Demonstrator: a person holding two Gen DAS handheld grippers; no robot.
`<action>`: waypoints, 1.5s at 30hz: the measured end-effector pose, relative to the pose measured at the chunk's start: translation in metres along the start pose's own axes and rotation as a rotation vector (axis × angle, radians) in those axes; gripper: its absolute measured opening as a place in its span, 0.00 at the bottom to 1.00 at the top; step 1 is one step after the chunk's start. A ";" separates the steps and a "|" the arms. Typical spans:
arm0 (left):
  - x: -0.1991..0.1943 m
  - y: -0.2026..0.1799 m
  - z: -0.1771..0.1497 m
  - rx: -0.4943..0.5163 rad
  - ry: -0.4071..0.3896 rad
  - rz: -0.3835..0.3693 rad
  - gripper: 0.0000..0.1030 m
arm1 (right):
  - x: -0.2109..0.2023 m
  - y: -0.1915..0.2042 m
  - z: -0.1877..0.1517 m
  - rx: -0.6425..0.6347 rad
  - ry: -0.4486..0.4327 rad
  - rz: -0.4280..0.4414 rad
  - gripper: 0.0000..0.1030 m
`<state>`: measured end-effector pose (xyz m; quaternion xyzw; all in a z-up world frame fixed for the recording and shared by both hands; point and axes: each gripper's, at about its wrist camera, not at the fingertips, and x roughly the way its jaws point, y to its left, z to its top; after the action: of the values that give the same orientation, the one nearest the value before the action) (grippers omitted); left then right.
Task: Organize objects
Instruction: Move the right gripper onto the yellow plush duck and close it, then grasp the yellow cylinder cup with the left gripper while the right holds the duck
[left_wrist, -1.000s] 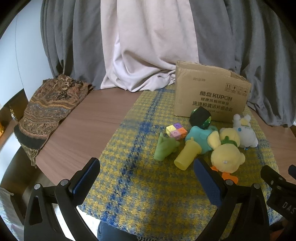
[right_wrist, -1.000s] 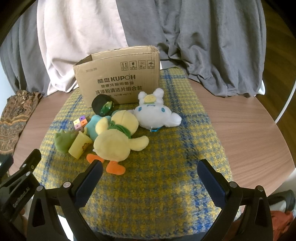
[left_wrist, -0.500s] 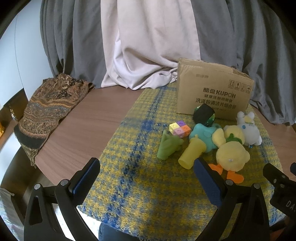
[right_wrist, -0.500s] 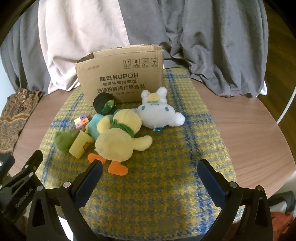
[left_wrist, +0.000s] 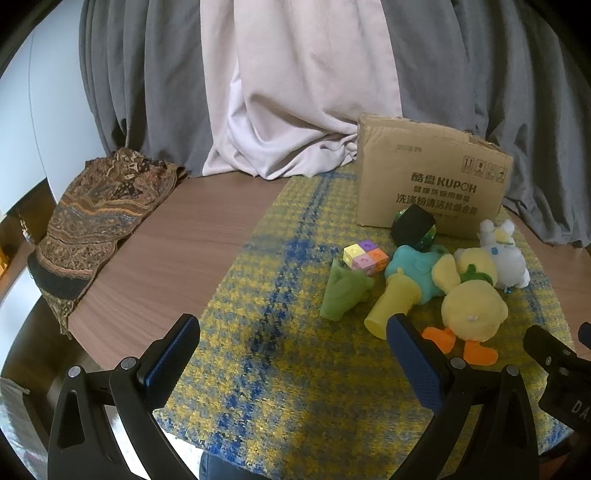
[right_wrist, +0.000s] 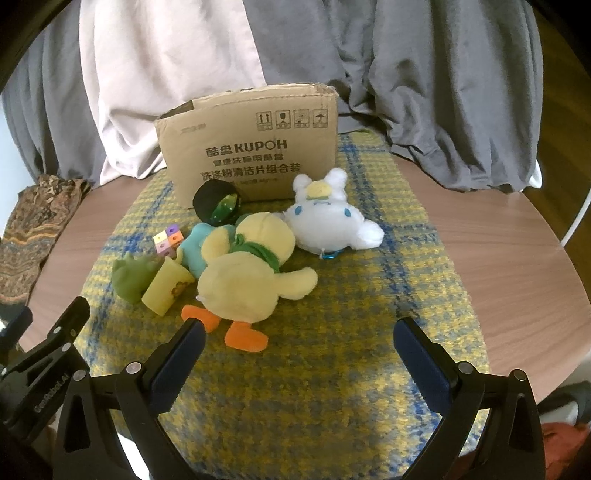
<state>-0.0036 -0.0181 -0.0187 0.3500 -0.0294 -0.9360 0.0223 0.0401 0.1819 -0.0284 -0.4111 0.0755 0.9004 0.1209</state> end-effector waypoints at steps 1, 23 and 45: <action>0.002 0.001 -0.001 -0.001 0.001 0.001 1.00 | 0.002 0.002 0.000 -0.003 0.002 0.002 0.99; 0.039 0.021 -0.001 -0.032 0.026 0.013 1.00 | 0.058 0.038 0.011 -0.047 0.030 -0.001 0.99; 0.049 -0.018 0.002 0.040 0.066 -0.137 1.00 | 0.074 0.033 0.009 -0.055 0.069 0.113 0.58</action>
<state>-0.0423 -0.0032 -0.0501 0.3823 -0.0233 -0.9225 -0.0479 -0.0227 0.1637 -0.0779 -0.4403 0.0781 0.8927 0.0559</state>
